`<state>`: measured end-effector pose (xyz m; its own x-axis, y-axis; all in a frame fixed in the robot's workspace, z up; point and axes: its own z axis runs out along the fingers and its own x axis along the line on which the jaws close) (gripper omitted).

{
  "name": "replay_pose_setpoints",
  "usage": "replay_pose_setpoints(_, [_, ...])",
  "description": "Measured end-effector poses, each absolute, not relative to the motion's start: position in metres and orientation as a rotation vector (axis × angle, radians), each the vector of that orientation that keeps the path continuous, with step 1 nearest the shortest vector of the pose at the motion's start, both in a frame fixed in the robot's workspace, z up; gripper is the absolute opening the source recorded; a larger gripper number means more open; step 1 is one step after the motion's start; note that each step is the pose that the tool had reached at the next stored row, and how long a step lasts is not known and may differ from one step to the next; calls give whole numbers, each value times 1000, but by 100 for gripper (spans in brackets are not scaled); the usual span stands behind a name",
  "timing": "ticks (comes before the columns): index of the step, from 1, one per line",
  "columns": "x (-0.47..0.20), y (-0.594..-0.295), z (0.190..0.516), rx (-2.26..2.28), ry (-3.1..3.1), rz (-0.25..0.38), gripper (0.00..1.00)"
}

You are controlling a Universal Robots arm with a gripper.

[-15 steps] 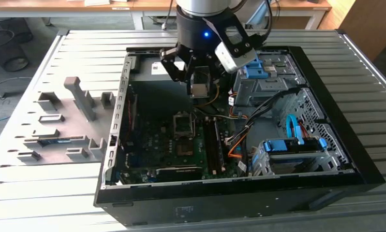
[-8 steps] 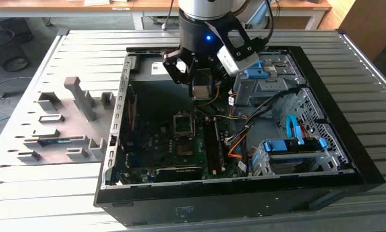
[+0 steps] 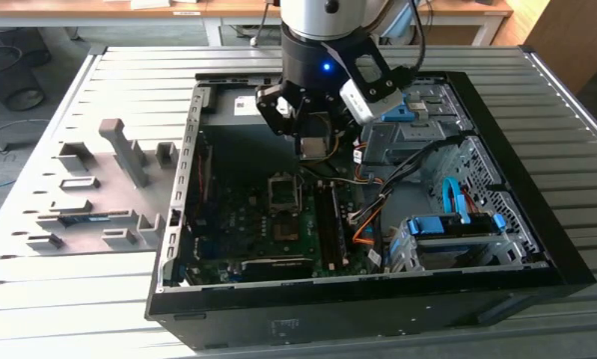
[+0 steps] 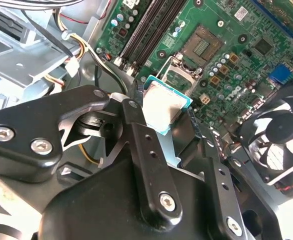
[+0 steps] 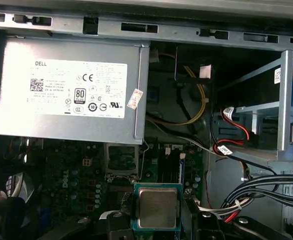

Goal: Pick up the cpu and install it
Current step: 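Pick up the cpu and move it towards the insertion slot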

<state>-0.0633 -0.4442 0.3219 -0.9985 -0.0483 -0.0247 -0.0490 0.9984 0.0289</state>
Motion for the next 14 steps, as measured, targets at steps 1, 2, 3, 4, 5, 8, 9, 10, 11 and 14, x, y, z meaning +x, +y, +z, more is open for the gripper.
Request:
replay_pose_setpoints(1, [-63,-445,320,-76,3116,46,47])
replay_pose_setpoints(2, [-63,-445,319,-76,3116,46,47])
replay_pose_setpoints(3, [-62,-445,318,-76,3116,46,47])
replay_pose_setpoints(4, [-62,-446,316,-76,3116,46,47])
replay_pose_setpoints(5, [-62,-447,314,-76,3116,46,47])
replay_pose_setpoints(8, [-62,-451,310,-76,3116,46,47])
replay_pose_setpoints(9, [-63,-453,309,-76,3116,46,47])
replay_pose_setpoints(10, [-64,-455,307,-76,3116,46,47])
replay_pose_setpoints(11, [-65,-457,306,-76,3116,46,47])
replay_pose_setpoints(14, [-70,-459,301,-76,3116,46,47])
